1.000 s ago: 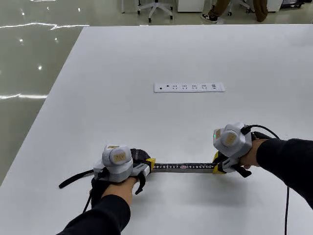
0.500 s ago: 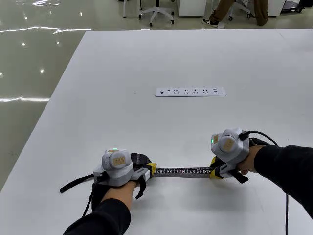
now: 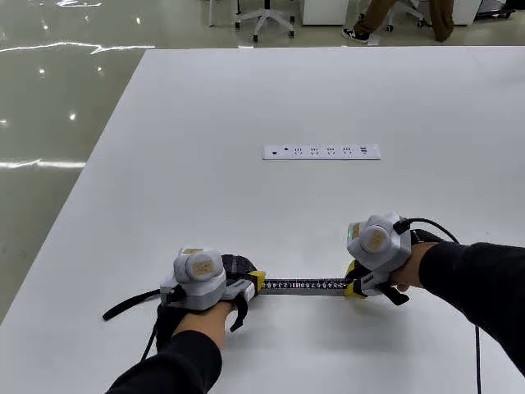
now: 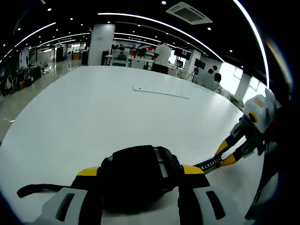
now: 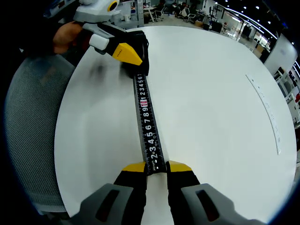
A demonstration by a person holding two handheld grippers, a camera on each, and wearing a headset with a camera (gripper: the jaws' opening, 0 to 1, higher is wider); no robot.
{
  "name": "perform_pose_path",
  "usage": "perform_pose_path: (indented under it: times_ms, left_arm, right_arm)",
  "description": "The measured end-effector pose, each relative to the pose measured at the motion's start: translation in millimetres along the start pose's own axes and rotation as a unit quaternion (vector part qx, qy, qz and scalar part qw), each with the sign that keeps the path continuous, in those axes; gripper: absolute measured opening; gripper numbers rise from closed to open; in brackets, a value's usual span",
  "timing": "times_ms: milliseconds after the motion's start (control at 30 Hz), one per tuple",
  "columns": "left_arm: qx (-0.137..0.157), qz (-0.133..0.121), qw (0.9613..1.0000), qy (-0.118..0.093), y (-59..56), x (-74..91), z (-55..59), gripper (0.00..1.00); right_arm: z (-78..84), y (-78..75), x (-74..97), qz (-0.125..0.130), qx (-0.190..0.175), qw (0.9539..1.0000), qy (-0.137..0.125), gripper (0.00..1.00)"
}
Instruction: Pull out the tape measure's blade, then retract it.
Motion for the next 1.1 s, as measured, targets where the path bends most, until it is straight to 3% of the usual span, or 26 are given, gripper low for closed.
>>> perform_pose_path:
  times_ms: [367,1100]
  left_arm:
    - [0.000,0.000,1.0000,0.000,-0.2,0.1,0.0,0.61]
    - [0.002,0.001,1.0000,0.001,-0.4,-0.4,0.3,0.61]
  right_arm:
    - [-14.7,2.1,-4.8,0.001,-0.001,0.9999,-0.013,0.12]
    - [-29.4,3.6,-13.9,0.001,-0.004,0.9995,-0.032,0.12]
Point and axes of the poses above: the centre of the closed fingertips' face, and the gripper's own axes: x roughly backward along the fingers, y roughly to its left, z roughly out of its underside, the point moved 4 cm from there along x, roughly backward along the fingers, and after that the axes turned 6 degrees about y, right-handed, at the moved point
